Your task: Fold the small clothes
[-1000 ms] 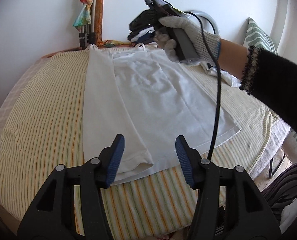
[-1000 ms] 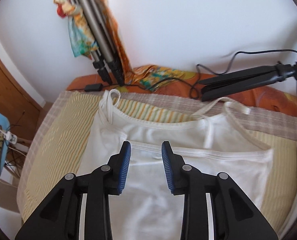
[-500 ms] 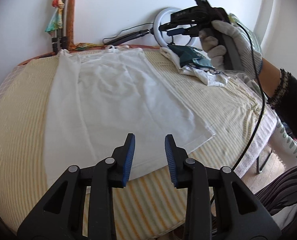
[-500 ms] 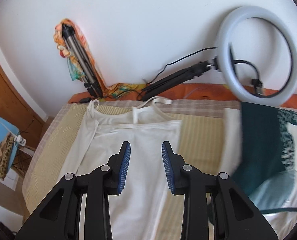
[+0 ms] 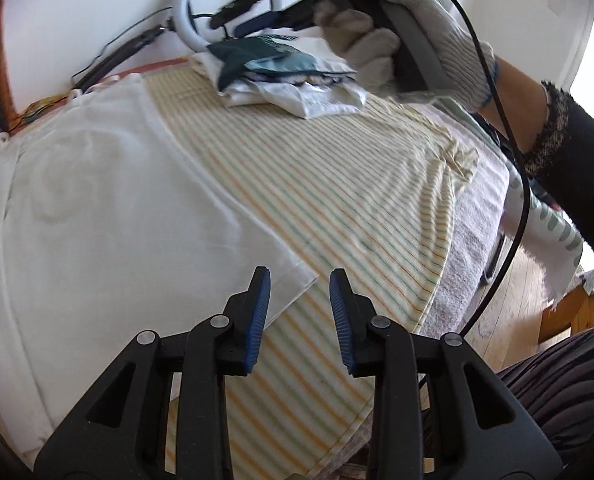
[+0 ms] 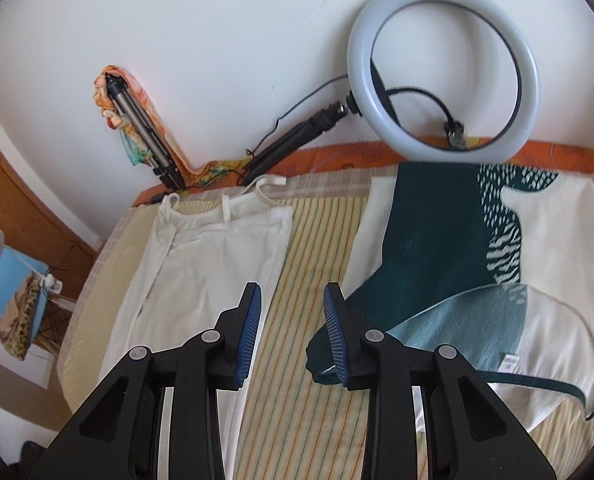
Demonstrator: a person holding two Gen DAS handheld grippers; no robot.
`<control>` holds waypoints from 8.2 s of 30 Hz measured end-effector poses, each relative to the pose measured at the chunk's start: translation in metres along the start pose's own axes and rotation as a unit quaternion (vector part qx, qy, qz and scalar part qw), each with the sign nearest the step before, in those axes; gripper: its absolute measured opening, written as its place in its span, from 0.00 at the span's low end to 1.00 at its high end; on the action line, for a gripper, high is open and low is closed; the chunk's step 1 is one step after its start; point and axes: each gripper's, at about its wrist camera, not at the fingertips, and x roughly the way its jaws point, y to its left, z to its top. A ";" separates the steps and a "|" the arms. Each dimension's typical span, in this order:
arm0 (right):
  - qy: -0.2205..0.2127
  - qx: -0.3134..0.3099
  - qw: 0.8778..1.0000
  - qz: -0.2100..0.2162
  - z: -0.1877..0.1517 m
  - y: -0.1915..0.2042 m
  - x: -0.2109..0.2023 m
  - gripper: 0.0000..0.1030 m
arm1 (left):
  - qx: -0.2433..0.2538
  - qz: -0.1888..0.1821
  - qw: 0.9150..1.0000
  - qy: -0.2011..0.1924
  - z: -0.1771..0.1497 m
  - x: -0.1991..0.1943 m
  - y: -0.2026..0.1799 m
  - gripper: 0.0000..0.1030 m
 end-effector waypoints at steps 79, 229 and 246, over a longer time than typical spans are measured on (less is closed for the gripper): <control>0.054 -0.076 0.995 -0.030 0.031 0.176 0.149 0.14 | -0.239 0.080 0.961 -0.112 -0.112 -0.130 0.125 0.20; 0.030 -0.190 0.981 -0.017 -0.070 0.147 0.077 0.07 | -0.169 0.256 0.947 -0.091 -0.009 -0.098 0.284 0.15; 0.063 -0.083 0.994 0.024 0.009 0.116 0.158 0.44 | -0.178 0.232 0.954 -0.066 0.053 -0.046 0.357 0.29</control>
